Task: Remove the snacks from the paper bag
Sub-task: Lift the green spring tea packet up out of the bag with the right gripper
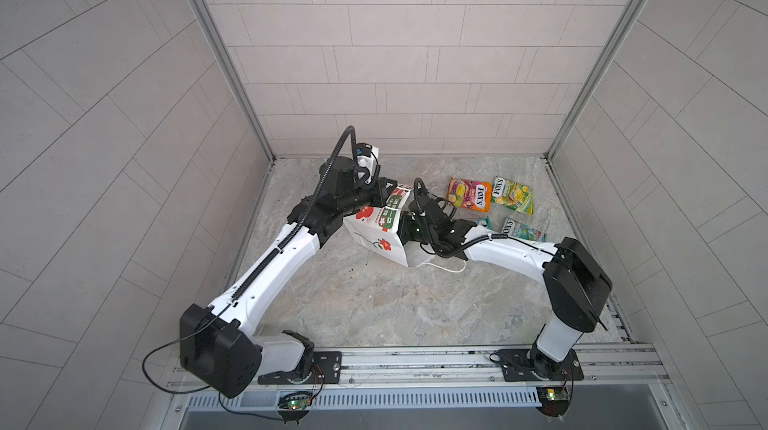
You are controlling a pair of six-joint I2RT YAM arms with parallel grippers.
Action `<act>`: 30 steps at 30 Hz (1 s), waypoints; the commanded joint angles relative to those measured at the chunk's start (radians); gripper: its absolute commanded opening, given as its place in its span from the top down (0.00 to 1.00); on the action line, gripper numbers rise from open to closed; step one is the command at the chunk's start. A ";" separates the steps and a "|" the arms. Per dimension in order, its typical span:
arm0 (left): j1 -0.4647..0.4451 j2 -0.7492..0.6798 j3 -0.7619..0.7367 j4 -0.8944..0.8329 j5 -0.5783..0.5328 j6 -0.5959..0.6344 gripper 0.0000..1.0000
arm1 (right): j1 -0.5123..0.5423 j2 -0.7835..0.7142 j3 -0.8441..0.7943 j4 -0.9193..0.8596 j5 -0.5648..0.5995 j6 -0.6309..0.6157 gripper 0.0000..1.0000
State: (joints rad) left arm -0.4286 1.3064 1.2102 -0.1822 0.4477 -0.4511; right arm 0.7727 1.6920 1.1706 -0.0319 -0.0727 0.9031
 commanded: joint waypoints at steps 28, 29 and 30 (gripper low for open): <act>0.001 -0.020 -0.009 -0.012 -0.044 0.022 1.00 | -0.119 -0.466 -0.164 -0.106 -0.146 -0.156 1.00; 0.001 -0.020 -0.008 -0.011 -0.045 0.021 1.00 | -0.124 -0.476 -0.165 -0.105 -0.158 -0.153 1.00; 0.001 -0.019 -0.008 -0.011 -0.047 0.022 1.00 | -0.126 -0.483 -0.163 -0.106 -0.167 -0.152 1.00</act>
State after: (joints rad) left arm -0.4286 1.3052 1.2098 -0.1890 0.4168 -0.4446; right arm 0.6533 1.2560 0.9928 -0.1429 -0.1974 0.7620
